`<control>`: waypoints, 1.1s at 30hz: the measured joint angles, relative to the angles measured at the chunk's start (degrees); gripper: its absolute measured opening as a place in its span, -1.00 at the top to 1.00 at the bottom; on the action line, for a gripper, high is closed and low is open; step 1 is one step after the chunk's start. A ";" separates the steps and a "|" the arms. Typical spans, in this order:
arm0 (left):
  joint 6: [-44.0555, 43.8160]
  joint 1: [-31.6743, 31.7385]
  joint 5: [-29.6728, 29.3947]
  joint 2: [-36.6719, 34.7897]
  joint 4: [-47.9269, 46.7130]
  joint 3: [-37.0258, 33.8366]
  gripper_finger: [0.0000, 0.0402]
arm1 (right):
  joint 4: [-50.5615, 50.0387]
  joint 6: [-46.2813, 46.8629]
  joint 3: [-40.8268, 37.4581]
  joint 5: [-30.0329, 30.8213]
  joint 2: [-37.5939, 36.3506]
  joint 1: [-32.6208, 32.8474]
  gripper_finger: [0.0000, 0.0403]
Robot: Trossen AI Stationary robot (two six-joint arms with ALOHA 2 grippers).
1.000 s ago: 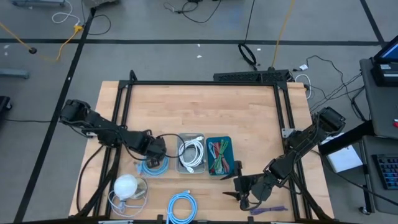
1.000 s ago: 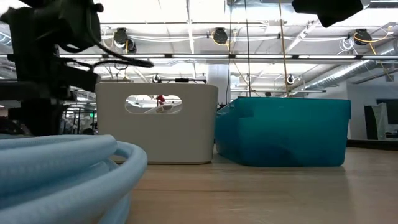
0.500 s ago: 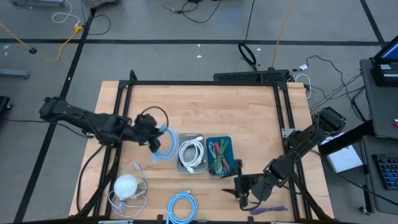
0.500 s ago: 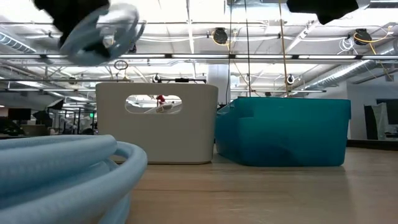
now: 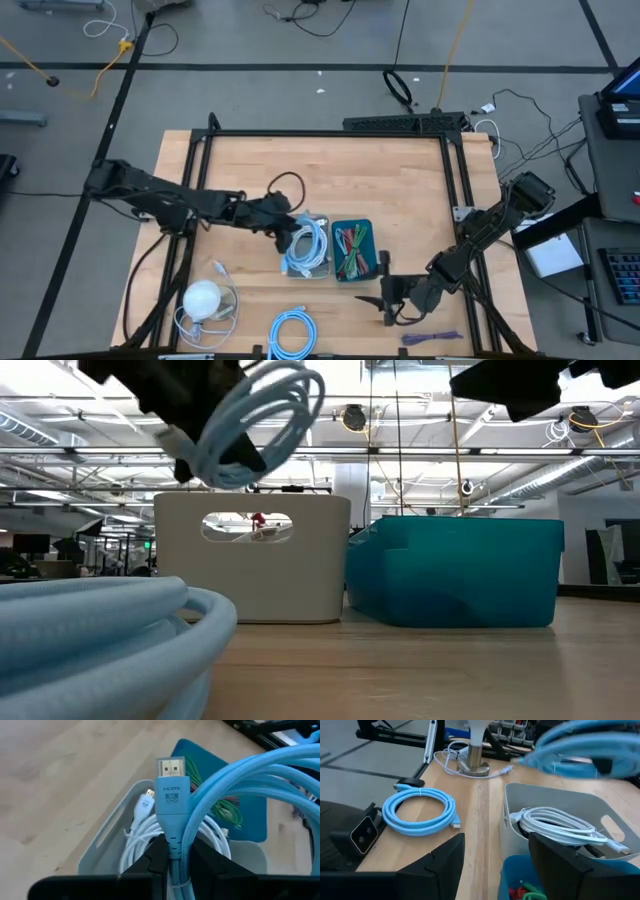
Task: Pick & Place USB Port
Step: Put the top blue display cable into the gray bin
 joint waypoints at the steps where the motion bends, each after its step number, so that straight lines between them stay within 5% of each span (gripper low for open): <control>1: 0.00 0.28 0.50 0.94 1.13 0.00 0.76 | 0.95 -0.01 -0.33 0.06 0.00 0.03 -0.05; 6: -0.14 0.92 1.20 3.52 5.50 0.00 0.76 | 2.24 -1.66 -0.81 0.12 0.00 0.02 -0.05; 14: -1.10 -0.26 -6.00 3.59 3.12 0.00 0.76 | 2.97 -2.57 -0.81 1.61 0.00 0.00 -0.05; 33: -5.06 -0.91 -6.19 11.07 0.04 0.07 0.76 | 5.09 -4.13 -0.81 1.59 0.00 0.02 -0.05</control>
